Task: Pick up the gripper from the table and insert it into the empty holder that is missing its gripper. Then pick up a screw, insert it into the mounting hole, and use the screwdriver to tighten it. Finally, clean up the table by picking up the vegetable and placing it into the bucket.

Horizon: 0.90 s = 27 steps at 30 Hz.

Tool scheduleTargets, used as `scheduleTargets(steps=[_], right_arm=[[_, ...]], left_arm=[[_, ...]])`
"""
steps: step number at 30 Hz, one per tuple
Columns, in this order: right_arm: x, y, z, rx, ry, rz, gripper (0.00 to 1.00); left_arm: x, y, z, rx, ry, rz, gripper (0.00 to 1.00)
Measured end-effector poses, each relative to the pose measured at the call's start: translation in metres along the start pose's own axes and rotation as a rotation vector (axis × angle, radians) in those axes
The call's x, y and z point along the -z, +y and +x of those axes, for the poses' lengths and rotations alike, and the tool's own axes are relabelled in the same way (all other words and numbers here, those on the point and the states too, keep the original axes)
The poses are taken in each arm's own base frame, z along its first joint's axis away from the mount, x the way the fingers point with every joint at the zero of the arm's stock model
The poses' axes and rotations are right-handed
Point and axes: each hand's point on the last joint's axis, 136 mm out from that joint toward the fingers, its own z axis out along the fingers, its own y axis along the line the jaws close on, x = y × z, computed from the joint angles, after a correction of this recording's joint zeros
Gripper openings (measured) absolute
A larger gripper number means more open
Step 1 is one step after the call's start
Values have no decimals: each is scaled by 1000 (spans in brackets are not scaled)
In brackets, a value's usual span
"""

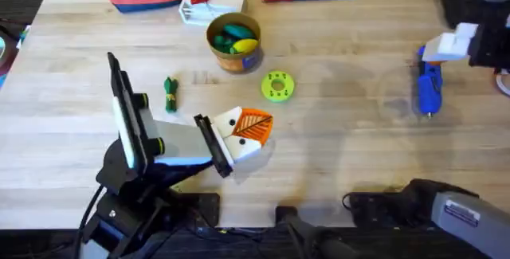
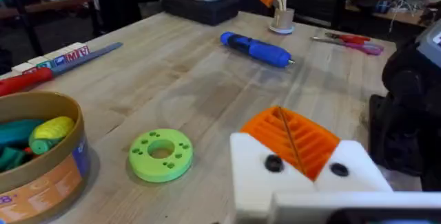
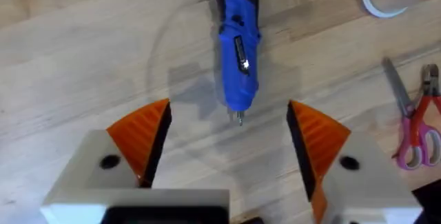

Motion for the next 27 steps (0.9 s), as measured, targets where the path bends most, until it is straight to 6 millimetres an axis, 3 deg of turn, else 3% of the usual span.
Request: scheduleTargets(steps=[5, 10, 14, 18, 23, 27], right_arm=[[-36, -5, -10, 49, 71, 10, 992], [-78, 7, -4, 207, 190, -77, 992], [-108, 1, -4, 258, 233, -102, 992], [-129, -9, -11, 274, 223, -99, 993], [-146, -20, -39, 259, 114, -75, 993], [-156, -25, -50, 247, 77, -73, 994]], left_arm=[[0, 0, 0, 0, 0, 0, 7], [0, 0, 0, 0, 0, 0, 7], [0, 0, 0, 0, 0, 0, 7], [0, 0, 0, 0, 0, 0, 7], [0, 0, 0, 0, 0, 0, 7], [0, 0, 0, 0, 0, 0, 7]])
